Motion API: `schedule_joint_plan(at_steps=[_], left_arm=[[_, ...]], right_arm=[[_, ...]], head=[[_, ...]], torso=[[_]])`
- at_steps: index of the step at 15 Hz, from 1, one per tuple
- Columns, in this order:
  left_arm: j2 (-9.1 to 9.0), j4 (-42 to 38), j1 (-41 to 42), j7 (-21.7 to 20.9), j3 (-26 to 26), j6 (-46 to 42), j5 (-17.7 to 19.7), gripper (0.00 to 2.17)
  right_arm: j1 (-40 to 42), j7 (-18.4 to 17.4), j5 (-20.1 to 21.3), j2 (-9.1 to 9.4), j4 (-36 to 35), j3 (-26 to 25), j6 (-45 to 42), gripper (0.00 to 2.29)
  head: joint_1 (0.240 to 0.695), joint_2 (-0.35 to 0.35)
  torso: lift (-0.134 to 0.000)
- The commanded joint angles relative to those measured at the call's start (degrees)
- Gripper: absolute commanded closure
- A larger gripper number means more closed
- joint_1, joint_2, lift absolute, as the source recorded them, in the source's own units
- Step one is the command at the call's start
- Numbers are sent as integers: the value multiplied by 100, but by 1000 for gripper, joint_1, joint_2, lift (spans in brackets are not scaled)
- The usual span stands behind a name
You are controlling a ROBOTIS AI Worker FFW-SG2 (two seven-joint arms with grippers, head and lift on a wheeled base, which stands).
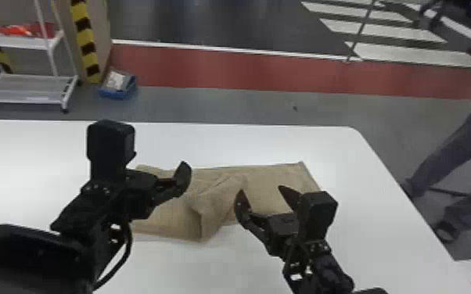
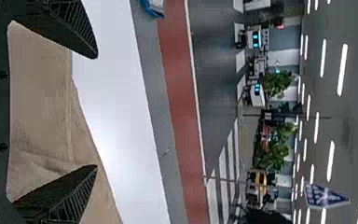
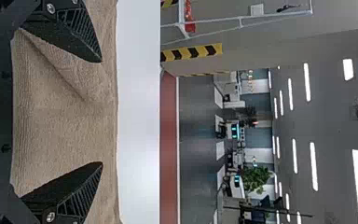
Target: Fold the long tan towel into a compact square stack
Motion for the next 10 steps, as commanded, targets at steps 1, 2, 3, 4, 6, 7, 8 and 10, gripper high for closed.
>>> schedule_joint_plan(at_steps=[1,2,3,4,6,7,8,10], left_arm=[[113,-143,348,-36,747,-245,370,26],[175,-143,427,-124,994,-297,519,26],[192,-143,488,-195,1152,-297,607,26],[192,-134,602,-291,1284,-456,634,26],[184,-117,717,-344,1354,-561,651,26],[184,-117,761,-344,1371,-596,651,26],[184,-117,787,-353,1380,-596,651,26],[184,-117,796,-353,1371,-631,669,26]], right_arm=[[-406,-9,31,14,298,279,267,97],[-556,-9,101,14,377,411,337,97],[-679,-9,127,14,439,508,460,97],[-846,-9,154,14,509,605,654,97],[-1039,-9,215,14,562,877,970,97],[-1057,-9,241,14,562,991,988,97],[-1057,-9,312,14,562,1114,1076,97],[-1048,-9,400,14,553,1299,1234,97]], head=[[695,-104],[695,-65],[695,-27],[695,1],[695,66],[695,84],[695,97],[695,133]], torso=[[-122],[-122],[-122],[-122],[-122],[-122],[-122],[-122]])
